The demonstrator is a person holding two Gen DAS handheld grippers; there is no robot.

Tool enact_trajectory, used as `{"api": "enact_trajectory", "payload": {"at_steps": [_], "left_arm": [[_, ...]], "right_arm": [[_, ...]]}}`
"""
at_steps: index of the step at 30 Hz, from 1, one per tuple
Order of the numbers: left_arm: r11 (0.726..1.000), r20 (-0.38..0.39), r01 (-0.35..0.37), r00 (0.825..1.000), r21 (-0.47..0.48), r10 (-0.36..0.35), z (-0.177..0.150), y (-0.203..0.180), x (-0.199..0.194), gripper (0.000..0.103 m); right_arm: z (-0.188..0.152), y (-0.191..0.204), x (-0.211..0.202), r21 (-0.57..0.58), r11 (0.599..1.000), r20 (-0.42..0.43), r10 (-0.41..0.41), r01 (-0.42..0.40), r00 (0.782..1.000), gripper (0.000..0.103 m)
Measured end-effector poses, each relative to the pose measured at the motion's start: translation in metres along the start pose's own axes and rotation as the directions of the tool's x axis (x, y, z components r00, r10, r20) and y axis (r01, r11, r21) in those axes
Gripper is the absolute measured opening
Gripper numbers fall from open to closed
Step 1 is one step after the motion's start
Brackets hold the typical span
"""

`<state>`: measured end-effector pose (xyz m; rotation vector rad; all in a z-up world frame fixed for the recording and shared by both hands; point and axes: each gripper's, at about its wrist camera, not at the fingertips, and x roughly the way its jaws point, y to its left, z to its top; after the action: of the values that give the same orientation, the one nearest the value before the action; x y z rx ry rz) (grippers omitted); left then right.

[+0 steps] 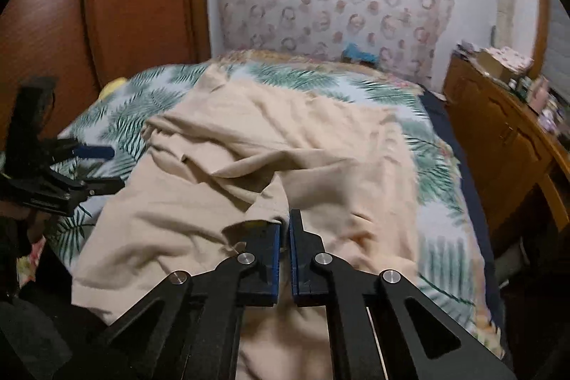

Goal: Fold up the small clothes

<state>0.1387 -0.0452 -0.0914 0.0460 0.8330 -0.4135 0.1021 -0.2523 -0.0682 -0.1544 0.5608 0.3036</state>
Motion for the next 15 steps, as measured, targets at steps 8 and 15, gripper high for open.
{"api": "enact_trajectory", "payload": {"at_steps": [8, 15], "left_arm": [[1.0, 0.0, 0.011, 1.0, -0.013, -0.011, 0.001, 0.002, -0.001, 0.082], [0.996, 0.005, -0.02, 1.0, -0.083, 0.02, 0.003, 0.021, -0.011, 0.082]], "right_arm": [[-0.035, -0.026, -0.05, 0.109, 0.992, 0.034, -0.07, 0.066, 0.997, 0.003], [-0.036, -0.018, -0.046, 0.047, 0.994, -0.015, -0.094, 0.095, 0.995, 0.003]]}}
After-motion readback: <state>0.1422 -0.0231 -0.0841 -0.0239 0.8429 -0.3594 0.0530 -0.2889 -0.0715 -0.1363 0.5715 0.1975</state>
